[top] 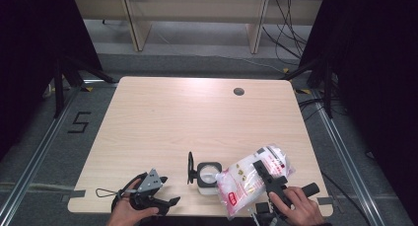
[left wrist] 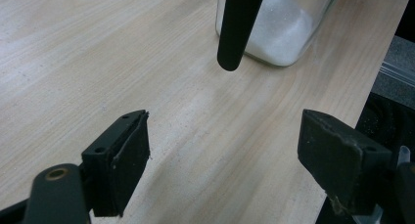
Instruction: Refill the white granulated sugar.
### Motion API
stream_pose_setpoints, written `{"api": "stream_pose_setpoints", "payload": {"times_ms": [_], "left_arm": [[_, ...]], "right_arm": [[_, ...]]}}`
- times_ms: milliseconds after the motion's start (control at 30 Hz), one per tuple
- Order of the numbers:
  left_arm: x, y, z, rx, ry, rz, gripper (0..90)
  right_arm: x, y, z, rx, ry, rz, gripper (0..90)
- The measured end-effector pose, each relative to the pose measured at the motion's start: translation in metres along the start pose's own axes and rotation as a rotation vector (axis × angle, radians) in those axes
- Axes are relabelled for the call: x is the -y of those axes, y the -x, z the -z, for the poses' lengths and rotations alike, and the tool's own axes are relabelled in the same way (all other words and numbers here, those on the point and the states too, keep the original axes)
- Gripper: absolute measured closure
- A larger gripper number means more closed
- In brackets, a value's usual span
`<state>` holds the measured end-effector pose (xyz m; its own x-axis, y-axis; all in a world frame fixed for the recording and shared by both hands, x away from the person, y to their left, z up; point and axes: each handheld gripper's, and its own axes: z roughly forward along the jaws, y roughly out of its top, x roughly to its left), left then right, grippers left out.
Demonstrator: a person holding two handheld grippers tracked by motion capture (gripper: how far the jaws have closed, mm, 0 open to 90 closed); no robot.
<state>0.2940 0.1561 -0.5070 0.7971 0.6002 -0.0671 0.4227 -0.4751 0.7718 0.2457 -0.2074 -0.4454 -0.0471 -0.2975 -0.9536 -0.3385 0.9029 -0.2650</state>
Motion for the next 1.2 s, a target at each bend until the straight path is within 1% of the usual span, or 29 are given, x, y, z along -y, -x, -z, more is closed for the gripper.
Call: {"api": "stream_pose_setpoints", "payload": {"times_ms": [167,200,333,367,400,433,467,500,533,600,633,667,767,800,867,900,1033,1100,1133,1167,1200], "left_arm": [[-0.0002,-0.0001,0.0004,0.004,-0.002,0.001,19.1],[0.0001,0.0016,-0.0005,0.013,0.016,0.019,19.1],[0.0001,0.0015,-0.0002,0.012,0.017,0.018,19.1],[0.0000,0.0013,-0.0002,0.011,0.017,0.014,19.1],[-0.0001,0.0009,-0.0001,0.011,0.017,0.008,19.1],[0.0000,0.0012,-0.0002,0.012,0.017,0.012,19.1],[0.0001,0.0015,-0.0002,0.012,0.017,0.018,19.1],[-0.0002,0.0006,-0.0001,0.011,0.017,0.003,19.1],[-0.0005,-0.0001,0.0000,0.012,0.018,-0.009,19.1],[-0.0004,0.0000,-0.0001,0.012,0.018,-0.008,19.1],[0.0000,0.0012,-0.0002,0.011,0.016,0.013,19.1],[0.0000,-0.0001,0.0006,0.004,0.001,-0.002,19.1],[-0.0001,-0.0001,0.0004,0.001,0.002,0.000,19.1],[-0.0001,0.0000,0.0004,0.002,0.003,0.001,19.1],[-0.0001,-0.0003,0.0007,0.002,-0.001,-0.003,19.1],[-0.0001,0.0000,0.0004,0.001,0.002,0.000,19.1],[-0.0001,-0.0003,0.0007,0.001,-0.001,-0.003,19.1],[0.0001,0.0015,-0.0002,0.012,0.018,0.018,19.1],[0.0000,0.0011,-0.0002,0.012,0.017,0.012,19.1],[0.0001,0.0015,-0.0002,0.012,0.017,0.018,19.1],[-0.0001,-0.0002,0.0005,0.001,0.001,-0.001,19.1]], "right_arm": [[0.0003,0.0001,0.0003,0.001,-0.005,0.004,47.8],[0.0002,0.0000,0.0003,0.004,-0.005,0.002,47.8],[0.0004,-0.0002,0.0005,0.002,-0.004,-0.003,47.8],[0.0004,0.0007,0.0001,0.003,0.000,0.010,47.9],[0.0005,0.0007,0.0003,0.005,-0.002,0.011,47.9],[0.0004,0.0002,0.0001,0.003,0.001,0.000,47.9],[0.0005,0.0004,0.0001,0.004,0.001,0.001,47.9],[0.0005,0.0010,0.0001,0.006,0.005,0.004,47.9],[0.0005,0.0002,0.0004,0.003,0.001,-0.007,47.9],[0.0004,0.0000,0.0005,0.004,0.000,-0.010,48.0],[0.0005,0.0000,0.0005,-0.001,0.001,-0.010,48.0],[0.0005,0.0006,0.0002,0.001,0.005,-0.004,48.0],[0.0007,0.0002,0.0004,0.000,0.000,-0.006,48.1],[0.0010,-0.0010,0.0002,-0.003,-0.001,-0.023,48.1],[0.0010,-0.0011,0.0003,-0.003,0.000,-0.022,48.2],[0.0007,0.0008,0.0005,0.002,0.003,-0.002,48.2],[0.0007,0.0007,0.0003,0.002,0.003,-0.001,48.4],[0.0007,0.0004,0.0005,-0.001,0.000,-0.004,48.5],[0.0007,0.0008,0.0004,0.002,0.003,-0.001,48.6],[0.0007,0.0008,0.0004,0.002,0.003,-0.003,48.6],[0.0008,0.0010,0.0005,0.002,0.004,-0.003,48.7]]}}
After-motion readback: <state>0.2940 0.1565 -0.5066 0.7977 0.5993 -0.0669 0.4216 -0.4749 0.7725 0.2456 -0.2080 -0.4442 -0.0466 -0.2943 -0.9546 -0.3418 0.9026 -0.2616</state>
